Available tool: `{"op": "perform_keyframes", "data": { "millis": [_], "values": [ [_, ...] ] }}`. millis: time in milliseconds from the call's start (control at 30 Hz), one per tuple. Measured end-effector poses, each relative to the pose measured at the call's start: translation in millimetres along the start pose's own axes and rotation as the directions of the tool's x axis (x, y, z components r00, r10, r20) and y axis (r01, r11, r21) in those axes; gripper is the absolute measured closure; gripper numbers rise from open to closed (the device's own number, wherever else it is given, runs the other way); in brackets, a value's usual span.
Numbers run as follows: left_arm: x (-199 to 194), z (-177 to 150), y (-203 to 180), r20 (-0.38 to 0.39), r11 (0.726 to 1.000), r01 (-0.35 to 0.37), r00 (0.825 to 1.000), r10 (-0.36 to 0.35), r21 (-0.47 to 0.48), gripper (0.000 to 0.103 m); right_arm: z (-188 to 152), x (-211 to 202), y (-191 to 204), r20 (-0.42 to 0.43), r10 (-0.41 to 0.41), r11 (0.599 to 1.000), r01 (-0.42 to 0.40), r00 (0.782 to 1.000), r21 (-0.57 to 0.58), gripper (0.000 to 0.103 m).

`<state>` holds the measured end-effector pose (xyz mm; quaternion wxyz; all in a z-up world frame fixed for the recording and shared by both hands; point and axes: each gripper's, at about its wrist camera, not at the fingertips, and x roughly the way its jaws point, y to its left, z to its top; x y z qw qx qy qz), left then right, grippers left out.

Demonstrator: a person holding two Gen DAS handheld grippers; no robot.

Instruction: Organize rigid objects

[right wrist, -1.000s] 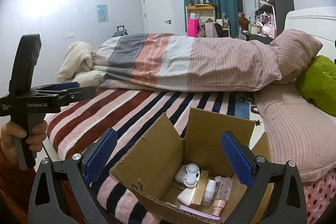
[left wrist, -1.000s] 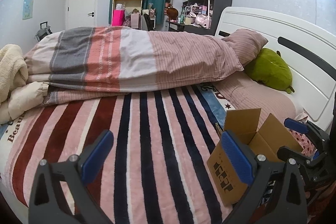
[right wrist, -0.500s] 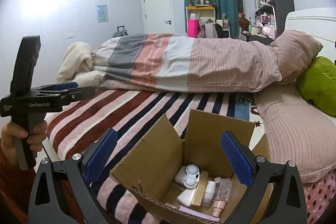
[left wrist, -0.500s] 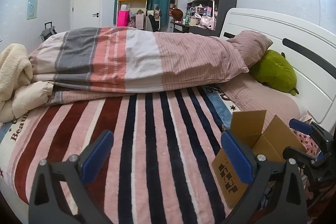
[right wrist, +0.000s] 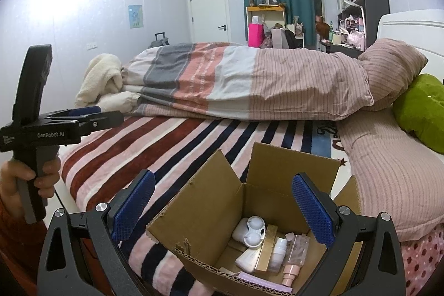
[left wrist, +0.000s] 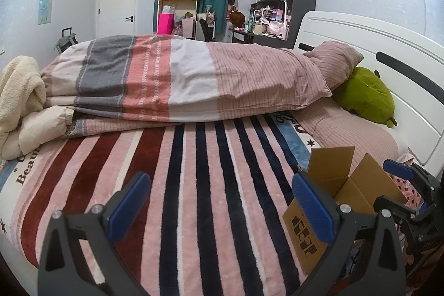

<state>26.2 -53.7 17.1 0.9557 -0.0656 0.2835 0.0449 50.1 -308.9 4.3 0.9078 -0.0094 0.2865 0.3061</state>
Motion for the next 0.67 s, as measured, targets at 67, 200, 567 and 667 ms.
{"op": "perform_keyframes", "data": {
  "millis": [67, 200, 567, 667],
  "values": [
    [-0.1, 0.0, -0.1, 0.001, 1.0, 0.0, 1.0, 0.0, -0.001, 0.002, 0.0, 0.0, -0.1, 0.0, 0.001, 1.0, -0.001, 1.0, 0.001, 0.004],
    [0.0, 0.1, 0.2, 0.0, 1.0, 0.001, 1.0, -0.001, 0.0, 0.002, -0.1, 0.0, -0.5, -0.001, -0.001, 1.0, 0.001, 1.0, -0.001, 0.004],
    [-0.4, -0.4, -0.5, 0.0, 1.0, 0.005, 1.0, -0.005, 0.0, 0.002, 1.0, 0.1, -0.6, -0.001, -0.001, 1.0, 0.001, 1.0, -0.002, 0.004],
    [0.6, -0.3, -1.4, -0.003, 1.0, 0.007, 1.0, -0.007, 0.001, 0.002, 1.0, 0.2, -0.7, -0.001, -0.001, 1.0, 0.001, 1.0, -0.003, 0.004]
  ]
}}
